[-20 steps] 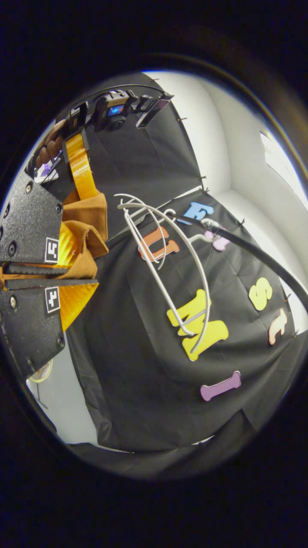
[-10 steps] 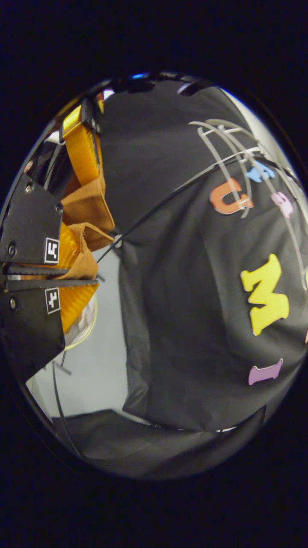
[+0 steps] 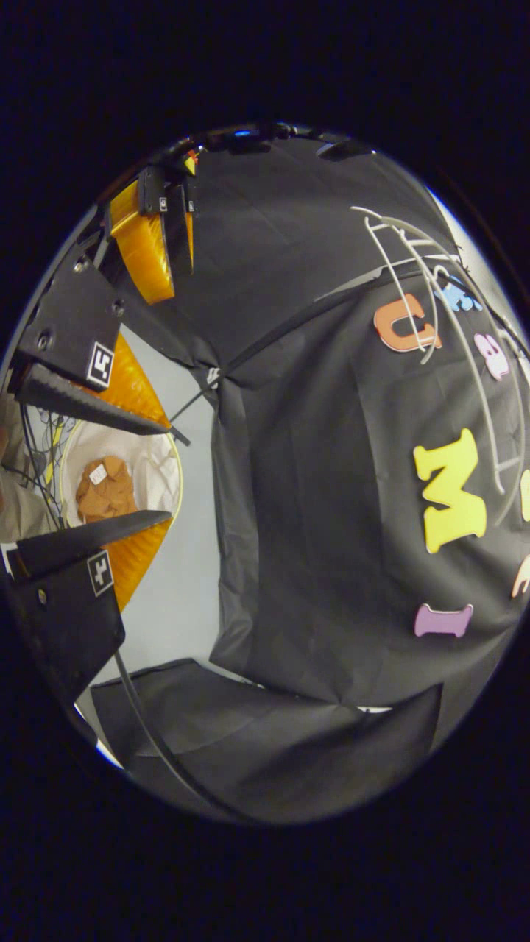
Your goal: Grasp the clothes on the hanger with both hands and then place them into the laundry hamper below.
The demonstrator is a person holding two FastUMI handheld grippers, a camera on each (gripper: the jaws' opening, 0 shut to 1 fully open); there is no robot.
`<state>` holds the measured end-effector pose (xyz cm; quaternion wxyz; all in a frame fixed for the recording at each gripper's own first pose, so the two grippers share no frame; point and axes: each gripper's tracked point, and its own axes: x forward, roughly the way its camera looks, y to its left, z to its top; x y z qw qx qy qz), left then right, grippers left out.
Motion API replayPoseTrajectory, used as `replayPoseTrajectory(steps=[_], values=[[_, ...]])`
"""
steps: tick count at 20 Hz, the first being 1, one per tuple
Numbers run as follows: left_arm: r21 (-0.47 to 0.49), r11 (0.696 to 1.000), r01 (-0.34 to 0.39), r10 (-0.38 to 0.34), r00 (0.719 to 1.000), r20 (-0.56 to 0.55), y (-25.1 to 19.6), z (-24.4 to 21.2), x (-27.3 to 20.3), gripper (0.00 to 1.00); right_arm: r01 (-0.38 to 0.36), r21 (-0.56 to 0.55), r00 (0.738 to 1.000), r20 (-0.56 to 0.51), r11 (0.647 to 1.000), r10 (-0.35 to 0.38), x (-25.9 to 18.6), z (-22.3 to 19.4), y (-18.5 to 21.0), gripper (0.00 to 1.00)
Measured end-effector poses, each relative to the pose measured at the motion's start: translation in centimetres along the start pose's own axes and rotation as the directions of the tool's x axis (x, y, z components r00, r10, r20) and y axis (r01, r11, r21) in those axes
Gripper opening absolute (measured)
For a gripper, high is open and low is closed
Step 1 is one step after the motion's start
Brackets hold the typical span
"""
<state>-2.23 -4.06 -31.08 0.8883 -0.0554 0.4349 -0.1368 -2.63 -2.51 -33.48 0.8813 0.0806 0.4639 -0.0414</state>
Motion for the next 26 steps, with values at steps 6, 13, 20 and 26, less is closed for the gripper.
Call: replayPoseTrajectory(steps=[6,13,20,26], values=[[0.019,0.999,-0.038,0.038,0.998,0.041,-1.6,0.0,-6.0,1.0,0.026,0.019,0.991,0.133,0.999,-0.028,-8.3,1.5,-1.3,0.82],[-0.023,0.988,-0.152,0.154,0.969,0.193,-4.9,1.3,-14.2,1.0,0.016,-0.035,0.955,0.298,0.999,-0.004,-17.8,3.2,-3.6,0.82],[-0.102,0.968,-0.227,0.249,0.904,0.348,-10.0,-0.3,-23.5,1.0,-0.03,-0.102,0.916,0.394,0.994,0.068,-29.1,0.3,-7.7,0.82],[-0.115,0.96,-0.257,0.281,0.844,0.457,-13.1,0.0,-29.5,1.0,-0.021,-0.107,0.872,0.484,0.994,0.07,-36.4,0.6,-10.0,0.82]])
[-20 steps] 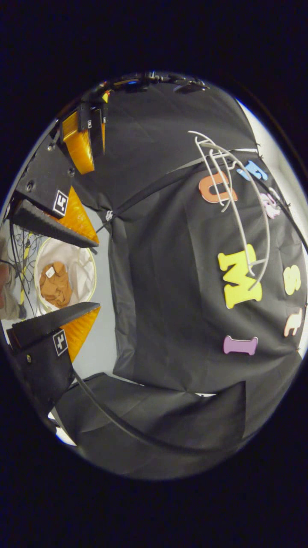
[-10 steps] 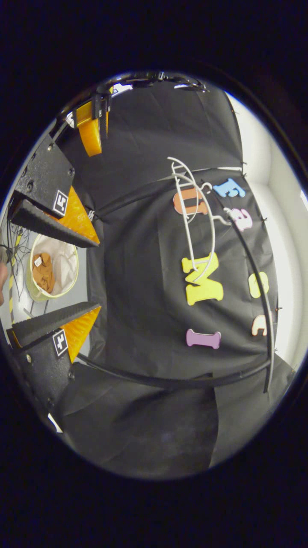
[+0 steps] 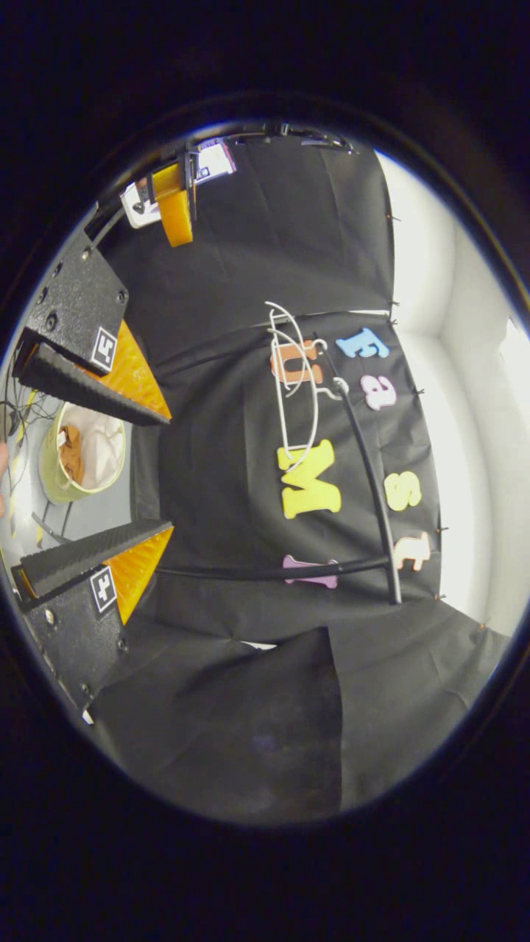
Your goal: Grasp the clothes on the hanger with both hands and then place them into the laundry hamper below.
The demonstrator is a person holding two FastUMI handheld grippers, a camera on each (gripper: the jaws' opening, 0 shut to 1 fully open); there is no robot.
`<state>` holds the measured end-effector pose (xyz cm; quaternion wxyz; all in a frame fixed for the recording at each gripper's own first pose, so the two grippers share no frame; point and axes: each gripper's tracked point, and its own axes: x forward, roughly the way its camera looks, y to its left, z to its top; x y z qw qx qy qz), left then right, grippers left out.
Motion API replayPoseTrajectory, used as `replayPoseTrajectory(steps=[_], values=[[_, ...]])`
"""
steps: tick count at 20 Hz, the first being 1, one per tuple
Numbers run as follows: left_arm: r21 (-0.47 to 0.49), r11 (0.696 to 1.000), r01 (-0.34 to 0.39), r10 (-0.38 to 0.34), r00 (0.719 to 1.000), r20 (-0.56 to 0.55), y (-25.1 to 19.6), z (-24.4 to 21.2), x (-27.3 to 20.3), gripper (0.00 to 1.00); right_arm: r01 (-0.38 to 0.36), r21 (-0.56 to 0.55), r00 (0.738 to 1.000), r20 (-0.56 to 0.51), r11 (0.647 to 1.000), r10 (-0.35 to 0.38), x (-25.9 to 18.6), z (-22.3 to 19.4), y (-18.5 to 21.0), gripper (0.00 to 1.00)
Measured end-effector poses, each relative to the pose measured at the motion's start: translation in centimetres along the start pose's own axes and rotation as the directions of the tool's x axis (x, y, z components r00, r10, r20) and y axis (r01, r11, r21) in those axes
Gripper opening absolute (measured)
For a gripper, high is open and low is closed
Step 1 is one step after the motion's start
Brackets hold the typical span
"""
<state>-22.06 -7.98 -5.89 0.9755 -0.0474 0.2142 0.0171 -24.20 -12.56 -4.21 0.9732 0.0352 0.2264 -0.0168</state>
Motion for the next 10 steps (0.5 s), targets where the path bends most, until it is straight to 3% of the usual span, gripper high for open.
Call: replayPoseTrajectory(steps=[5,6,8,10], values=[[0.017,1.0,0.015,-0.018,0.984,0.177,-1.1,5.1,-4.6,1.0,-0.004,-0.013,0.983,0.182,1.0,0.006,-5.5,6.1,-0.7,0.84],[0.02,1.0,0.013,-0.017,0.976,0.215,-1.0,6.2,-5.4,1.0,-0.004,-0.014,0.975,0.224,1.0,0.007,-6.6,7.4,-0.7,0.82],[0.033,0.999,0.008,-0.017,0.955,0.297,-1.1,8.5,-7.5,1.0,-0.014,-0.014,0.959,0.284,1.0,0.017,-8.2,9.1,-0.8,0.92],[0.043,0.999,0.01,-0.026,0.926,0.376,-1.3,10.8,-9.5,1.0,-0.024,-0.002,0.945,0.326,1.0,0.024,-9.8,10.3,-1.1,0.94]])
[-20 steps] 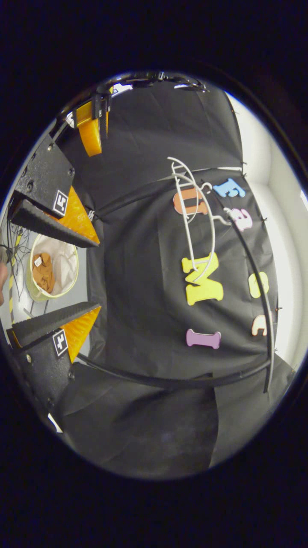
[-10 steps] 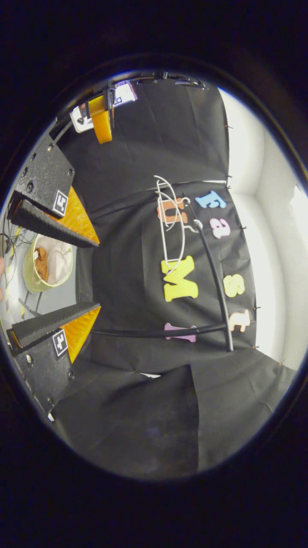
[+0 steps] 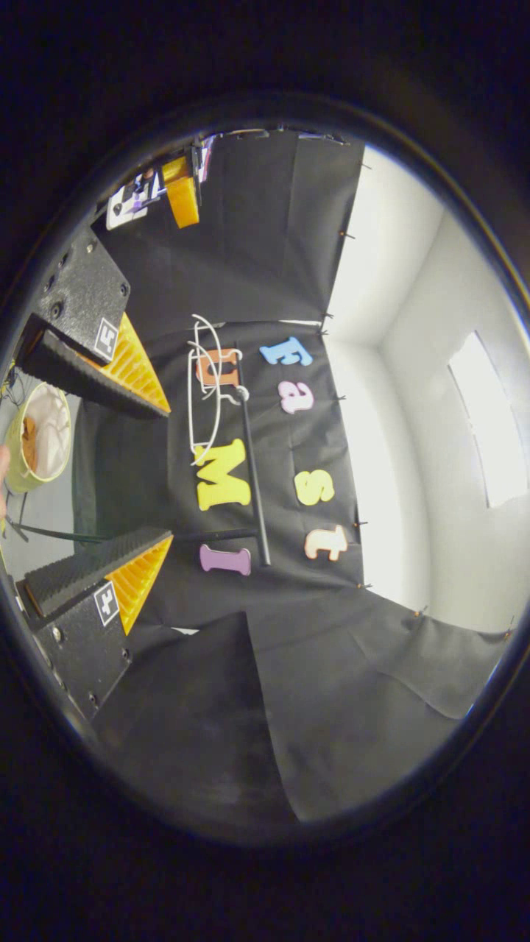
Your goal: Grasp the clothes on the hanger with both hands and then place them into the laundry hamper below.
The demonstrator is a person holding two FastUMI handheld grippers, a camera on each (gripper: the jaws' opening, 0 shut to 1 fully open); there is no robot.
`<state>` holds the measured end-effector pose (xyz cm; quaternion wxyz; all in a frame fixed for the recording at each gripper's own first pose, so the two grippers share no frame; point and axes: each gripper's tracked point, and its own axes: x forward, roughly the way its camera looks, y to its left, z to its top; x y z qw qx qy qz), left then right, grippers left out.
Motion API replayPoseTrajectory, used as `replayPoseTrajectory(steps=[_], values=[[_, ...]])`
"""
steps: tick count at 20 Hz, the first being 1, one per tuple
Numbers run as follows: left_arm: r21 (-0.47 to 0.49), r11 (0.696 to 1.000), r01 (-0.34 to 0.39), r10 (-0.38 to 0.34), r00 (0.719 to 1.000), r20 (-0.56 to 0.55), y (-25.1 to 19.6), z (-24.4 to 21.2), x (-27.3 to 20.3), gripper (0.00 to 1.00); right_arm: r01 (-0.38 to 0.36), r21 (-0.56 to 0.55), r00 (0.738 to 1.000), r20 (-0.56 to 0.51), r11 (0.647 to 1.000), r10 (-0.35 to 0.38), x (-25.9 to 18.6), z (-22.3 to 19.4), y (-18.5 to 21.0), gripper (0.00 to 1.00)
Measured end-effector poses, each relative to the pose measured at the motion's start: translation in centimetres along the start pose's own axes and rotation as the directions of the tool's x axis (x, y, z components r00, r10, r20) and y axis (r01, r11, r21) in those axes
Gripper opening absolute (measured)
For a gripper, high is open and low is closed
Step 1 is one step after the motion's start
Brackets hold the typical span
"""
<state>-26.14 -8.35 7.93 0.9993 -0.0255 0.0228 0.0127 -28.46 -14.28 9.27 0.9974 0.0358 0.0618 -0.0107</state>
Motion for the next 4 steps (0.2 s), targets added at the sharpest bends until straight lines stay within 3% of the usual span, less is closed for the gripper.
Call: replayPoseTrajectory(steps=[4], values=[[0.0,1.0,0.002,-0.002,0.995,0.103,-0.3,2.7,-1.8,1.0,0.011,-0.019,0.996,0.09,1.0,-0.009,-2.2,2.7,-1.2,0.94]])
